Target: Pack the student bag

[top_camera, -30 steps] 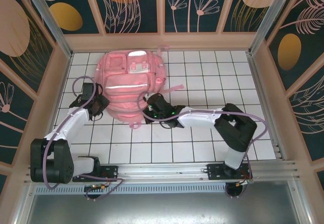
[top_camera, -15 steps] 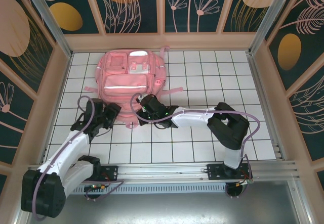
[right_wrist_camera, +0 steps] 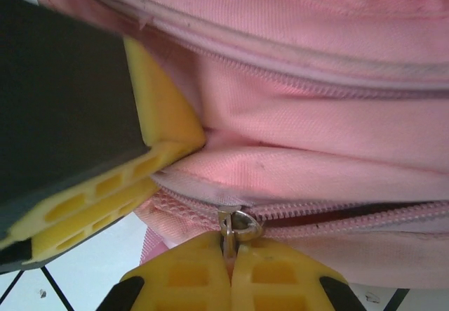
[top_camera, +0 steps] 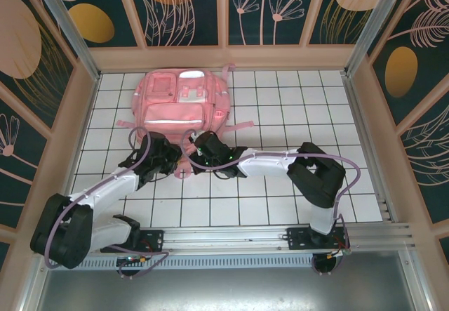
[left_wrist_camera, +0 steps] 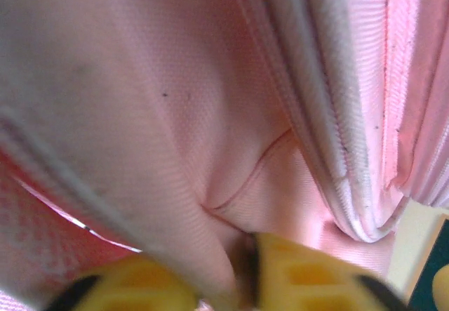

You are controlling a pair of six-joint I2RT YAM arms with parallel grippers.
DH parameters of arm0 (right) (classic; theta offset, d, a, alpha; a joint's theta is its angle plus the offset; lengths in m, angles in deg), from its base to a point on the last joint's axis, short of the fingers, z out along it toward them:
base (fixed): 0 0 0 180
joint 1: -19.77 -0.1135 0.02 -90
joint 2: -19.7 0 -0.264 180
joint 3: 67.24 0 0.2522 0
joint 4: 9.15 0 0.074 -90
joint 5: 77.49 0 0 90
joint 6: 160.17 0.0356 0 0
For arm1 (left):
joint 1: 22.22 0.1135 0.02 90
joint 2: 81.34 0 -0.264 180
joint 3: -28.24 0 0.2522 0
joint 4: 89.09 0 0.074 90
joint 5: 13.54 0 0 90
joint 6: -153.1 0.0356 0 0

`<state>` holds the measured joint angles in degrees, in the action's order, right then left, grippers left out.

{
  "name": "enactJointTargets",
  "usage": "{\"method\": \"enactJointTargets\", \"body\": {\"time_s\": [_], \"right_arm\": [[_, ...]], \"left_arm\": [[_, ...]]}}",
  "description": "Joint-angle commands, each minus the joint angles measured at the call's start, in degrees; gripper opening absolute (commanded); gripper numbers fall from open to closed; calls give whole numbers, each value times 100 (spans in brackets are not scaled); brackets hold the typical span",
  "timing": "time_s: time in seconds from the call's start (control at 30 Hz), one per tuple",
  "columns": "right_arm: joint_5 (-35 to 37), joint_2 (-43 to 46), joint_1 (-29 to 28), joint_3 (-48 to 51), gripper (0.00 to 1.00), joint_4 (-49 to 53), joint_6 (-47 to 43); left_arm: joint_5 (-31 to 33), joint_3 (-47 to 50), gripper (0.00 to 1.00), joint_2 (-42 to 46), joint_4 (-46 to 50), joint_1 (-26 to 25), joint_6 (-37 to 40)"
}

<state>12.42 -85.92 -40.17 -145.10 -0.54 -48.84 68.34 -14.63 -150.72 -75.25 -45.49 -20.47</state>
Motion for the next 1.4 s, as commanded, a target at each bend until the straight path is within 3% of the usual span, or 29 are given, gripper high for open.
{"method": "enactJointTargets", "body": {"time_s": [0.0,0.2,0.5,0.8,0.9,1.1,1.27,1.37], "right_arm": [[-104,35,-9,-74,0,-135,-75],[263,332,324,360,0,-93,-92],[575,529,1390,879,0,-196,-515],[586,-369,2653,98,0,-260,-737],[639,-736,2827,-307,0,0,-620],[536,-870,3170,-476,0,109,-584],[555,-729,3217,-584,0,195,-655],[645,-513,3258,-509,0,174,-655]], "left_arm": [[412,-240,0,-20,136,-42,36],[1145,-340,0,628,1273,4,235],[1149,-439,0,1603,2253,647,678],[1280,-1199,0,1960,3288,1026,1486],[1381,-1358,0,2050,3468,1070,1658],[963,-1332,0,1950,3241,1071,1863],[-261,-1166,0,1749,2035,1036,1881],[-330,-1144,0,1552,1551,578,1656]]}}
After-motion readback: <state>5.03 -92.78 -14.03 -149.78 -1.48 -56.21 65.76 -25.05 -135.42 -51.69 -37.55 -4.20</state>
